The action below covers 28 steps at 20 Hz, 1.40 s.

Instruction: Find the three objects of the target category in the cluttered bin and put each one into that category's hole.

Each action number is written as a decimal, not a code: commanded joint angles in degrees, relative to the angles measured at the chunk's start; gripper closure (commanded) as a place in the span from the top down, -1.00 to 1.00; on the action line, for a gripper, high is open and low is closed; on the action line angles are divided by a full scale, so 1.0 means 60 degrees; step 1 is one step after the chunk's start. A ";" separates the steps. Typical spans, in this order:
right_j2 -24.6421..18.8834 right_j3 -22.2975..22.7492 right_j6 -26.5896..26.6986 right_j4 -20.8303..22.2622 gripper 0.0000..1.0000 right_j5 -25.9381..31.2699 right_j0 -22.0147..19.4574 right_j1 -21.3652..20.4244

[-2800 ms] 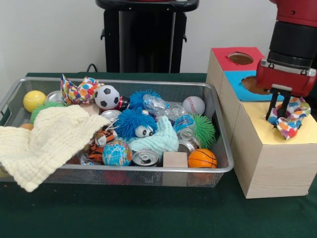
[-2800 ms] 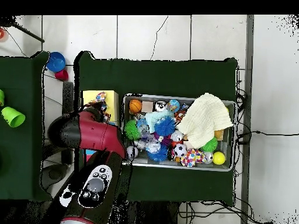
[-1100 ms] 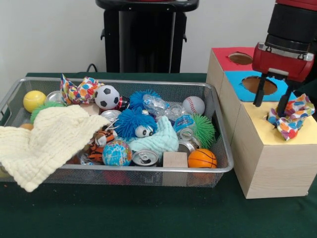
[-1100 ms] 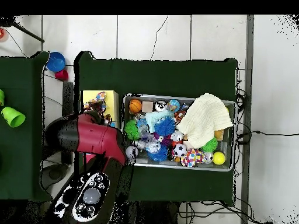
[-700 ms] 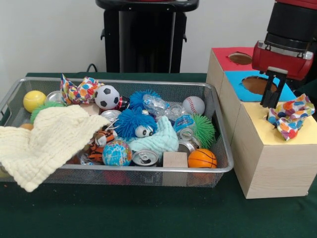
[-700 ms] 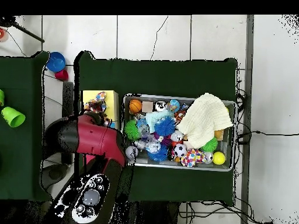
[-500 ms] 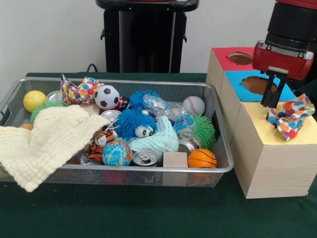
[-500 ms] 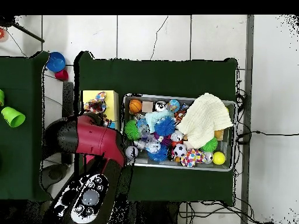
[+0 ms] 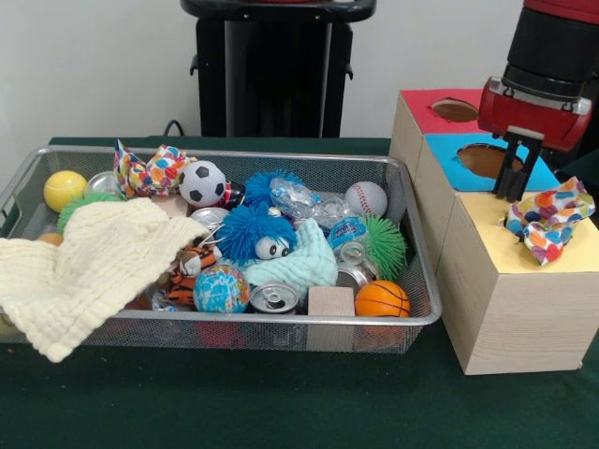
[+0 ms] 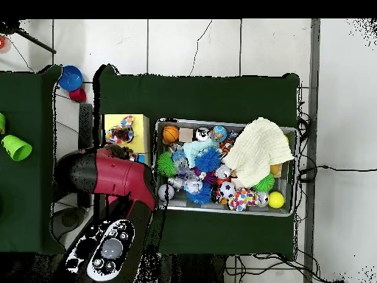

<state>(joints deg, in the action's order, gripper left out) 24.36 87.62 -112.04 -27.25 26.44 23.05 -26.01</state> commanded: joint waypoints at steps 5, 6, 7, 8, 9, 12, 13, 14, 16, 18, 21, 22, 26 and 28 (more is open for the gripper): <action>-0.0970 0.0195 -0.2544 -0.0402 -1.00 0.0541 -0.0136 0.0927; -0.0890 0.0159 -0.2648 -0.0426 -1.00 0.0606 -0.0057 0.0932; -0.0873 0.0151 -0.2682 -0.0451 -1.00 0.0567 -0.0024 0.0908; -0.0856 0.0143 -0.2716 -0.0477 -1.00 0.0529 0.0009 0.0885; -0.0803 0.0091 -0.2760 -0.0490 -1.00 0.0524 0.0052 0.0883; -0.0606 -0.0036 -0.2969 -0.0525 -1.00 0.0701 0.0197 0.0851; -0.0446 -0.0166 -0.3056 -0.0492 -1.00 0.0956 0.0254 0.0846; -0.0204 -0.0357 -0.3163 -0.0414 -1.00 0.1317 0.0366 0.0862; 0.0440 -0.0803 -0.3362 -0.0148 -1.00 0.2287 0.0639 0.0908; 0.0716 -0.0966 -0.3343 -0.0022 -1.00 0.2956 0.0699 0.0778; 0.0588 -0.0894 -0.3178 -0.0125 -1.00 0.2922 0.0638 0.0645; 0.0588 -0.0962 -0.3162 -0.0143 -1.00 0.3066 0.0607 0.0623; 0.0737 -0.1318 -0.2923 -0.0068 -1.00 0.3446 0.0457 0.0564; 0.0697 -0.1317 -0.2765 -0.0086 -1.00 0.3110 0.0402 0.0590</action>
<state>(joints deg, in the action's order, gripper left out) 29.82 82.42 -112.61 -27.77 41.44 27.37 -24.15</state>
